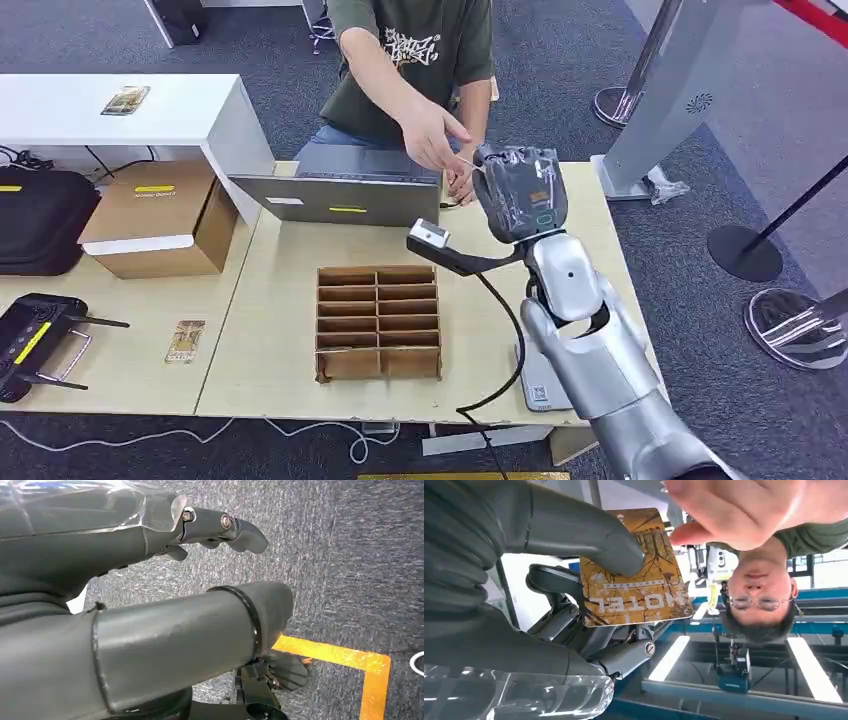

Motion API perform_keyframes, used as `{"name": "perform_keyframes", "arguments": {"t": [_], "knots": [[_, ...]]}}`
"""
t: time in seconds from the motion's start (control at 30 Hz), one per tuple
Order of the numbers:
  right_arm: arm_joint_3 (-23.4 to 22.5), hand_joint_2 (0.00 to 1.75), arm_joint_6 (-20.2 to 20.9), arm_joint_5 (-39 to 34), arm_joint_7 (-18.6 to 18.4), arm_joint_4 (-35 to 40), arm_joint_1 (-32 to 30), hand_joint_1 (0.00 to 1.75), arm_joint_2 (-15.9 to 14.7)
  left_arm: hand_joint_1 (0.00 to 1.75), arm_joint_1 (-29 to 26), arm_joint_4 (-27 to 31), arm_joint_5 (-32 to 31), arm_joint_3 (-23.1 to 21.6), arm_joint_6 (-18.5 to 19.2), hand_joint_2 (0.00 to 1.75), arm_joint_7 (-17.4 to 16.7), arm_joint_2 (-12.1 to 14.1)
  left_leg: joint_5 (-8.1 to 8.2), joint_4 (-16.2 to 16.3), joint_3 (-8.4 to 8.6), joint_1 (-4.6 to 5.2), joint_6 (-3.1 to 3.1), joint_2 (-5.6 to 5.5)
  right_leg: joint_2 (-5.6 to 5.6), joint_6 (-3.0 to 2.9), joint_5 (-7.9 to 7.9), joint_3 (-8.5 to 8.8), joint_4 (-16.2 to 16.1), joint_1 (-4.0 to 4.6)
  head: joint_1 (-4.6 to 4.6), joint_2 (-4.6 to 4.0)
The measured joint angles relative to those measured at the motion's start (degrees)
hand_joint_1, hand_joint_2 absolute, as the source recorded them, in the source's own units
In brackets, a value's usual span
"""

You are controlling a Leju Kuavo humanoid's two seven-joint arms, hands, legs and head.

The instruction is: Pass the card to the sensor for recognition and then transmit it.

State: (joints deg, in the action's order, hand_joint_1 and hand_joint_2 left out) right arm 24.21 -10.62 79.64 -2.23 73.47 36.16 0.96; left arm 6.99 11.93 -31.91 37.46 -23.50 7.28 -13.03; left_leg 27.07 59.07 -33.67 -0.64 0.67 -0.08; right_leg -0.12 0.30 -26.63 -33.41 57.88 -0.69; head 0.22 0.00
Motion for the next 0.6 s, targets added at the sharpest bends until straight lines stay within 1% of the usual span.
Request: {"name": "perform_keyframes", "arguments": {"t": [0.23,0.33,0.47,0.6], "knots": [[2.7,1.75,-4.0,4.4,-1.9,-7.4,6.1,1.75,1.7,0.0,0.3,0.0,0.0,-0.2,0.0,0.0,-0.6,0.0,0.0,0.0,0.0,-0.01,0.0,0.0,0.01,0.0,0.0,-0.01,0.0,0.0,0.02,0.0],[3.3,1.75,-4.9,5.0,-2.0,-10.9,8.6,1.73,2.7,0.0,0.4,0.0,0.0,-0.2,0.0,0.0,-0.9,-0.1,0.0,0.0,0.01,-0.01,0.0,0.0,0.01,0.0,0.0,-0.01,0.0,0.0,0.0,0.0],[3.6,1.75,-5.6,5.0,-1.9,-15.2,11.1,1.75,4.1,0.0,0.5,0.0,0.2,-0.2,0.0,0.0,-1.1,-0.1,-0.04,0.0,0.01,0.0,0.01,-0.01,0.0,0.0,0.0,0.0,0.0,0.0,0.0,0.0],[3.9,1.75,-5.6,4.9,-1.9,-17.5,12.3,1.75,5.0,0.0,0.5,0.0,0.4,-0.2,0.0,0.0,-1.3,-0.1,-0.05,0.0,0.01,0.0,0.0,-0.04,-0.04,0.0,0.02,0.0,0.0,0.0,0.0,0.0]]}}
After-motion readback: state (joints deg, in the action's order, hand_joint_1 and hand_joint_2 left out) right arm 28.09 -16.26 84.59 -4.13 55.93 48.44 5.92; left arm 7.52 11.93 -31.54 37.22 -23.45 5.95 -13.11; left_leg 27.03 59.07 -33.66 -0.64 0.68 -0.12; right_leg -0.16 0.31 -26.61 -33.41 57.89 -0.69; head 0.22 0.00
